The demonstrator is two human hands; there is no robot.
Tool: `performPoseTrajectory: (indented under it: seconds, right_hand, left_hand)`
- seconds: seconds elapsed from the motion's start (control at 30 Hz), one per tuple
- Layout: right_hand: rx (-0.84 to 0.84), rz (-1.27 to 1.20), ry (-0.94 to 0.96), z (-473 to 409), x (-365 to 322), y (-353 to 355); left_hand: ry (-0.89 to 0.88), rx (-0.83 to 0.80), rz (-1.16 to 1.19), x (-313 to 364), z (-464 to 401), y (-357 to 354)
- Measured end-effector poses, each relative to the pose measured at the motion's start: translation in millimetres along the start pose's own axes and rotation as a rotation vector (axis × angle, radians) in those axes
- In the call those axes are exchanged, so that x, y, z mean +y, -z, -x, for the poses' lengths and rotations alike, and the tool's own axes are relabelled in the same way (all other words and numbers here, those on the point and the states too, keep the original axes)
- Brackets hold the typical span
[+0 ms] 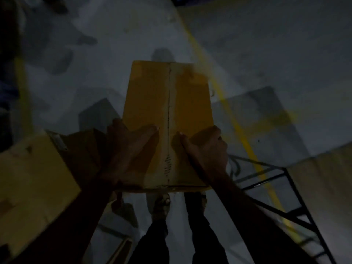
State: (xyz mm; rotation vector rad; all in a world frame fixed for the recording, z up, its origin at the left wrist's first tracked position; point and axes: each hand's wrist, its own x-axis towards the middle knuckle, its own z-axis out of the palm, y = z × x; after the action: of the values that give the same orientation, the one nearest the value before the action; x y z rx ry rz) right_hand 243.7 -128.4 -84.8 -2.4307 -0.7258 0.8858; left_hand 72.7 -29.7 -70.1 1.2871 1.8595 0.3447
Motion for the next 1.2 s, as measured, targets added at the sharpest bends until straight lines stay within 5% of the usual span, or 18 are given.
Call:
performPoseTrajectory:
  seconds: [0.37, 0.73, 1.0, 1.2]
  right_hand:
    - [0.589, -0.070, 0.088, 189, -8, 208]
    - [0.891, -0.104, -0.189, 298, 164, 363]
    - [0.927, -0.141, -0.396, 339, 334, 435]
    - [0.869, -0.163, -0.433, 329, 401, 477]
  left_hand:
    - [-0.612, -0.112, -0.202, 143, 182, 79]
    - [-0.993, -0.533, -0.257, 194, 385, -70]
    - [-1.058, -0.628, -0.395, 190, 542, -212]
    - [-1.099, -0.631, -0.492, 211, 597, -279]
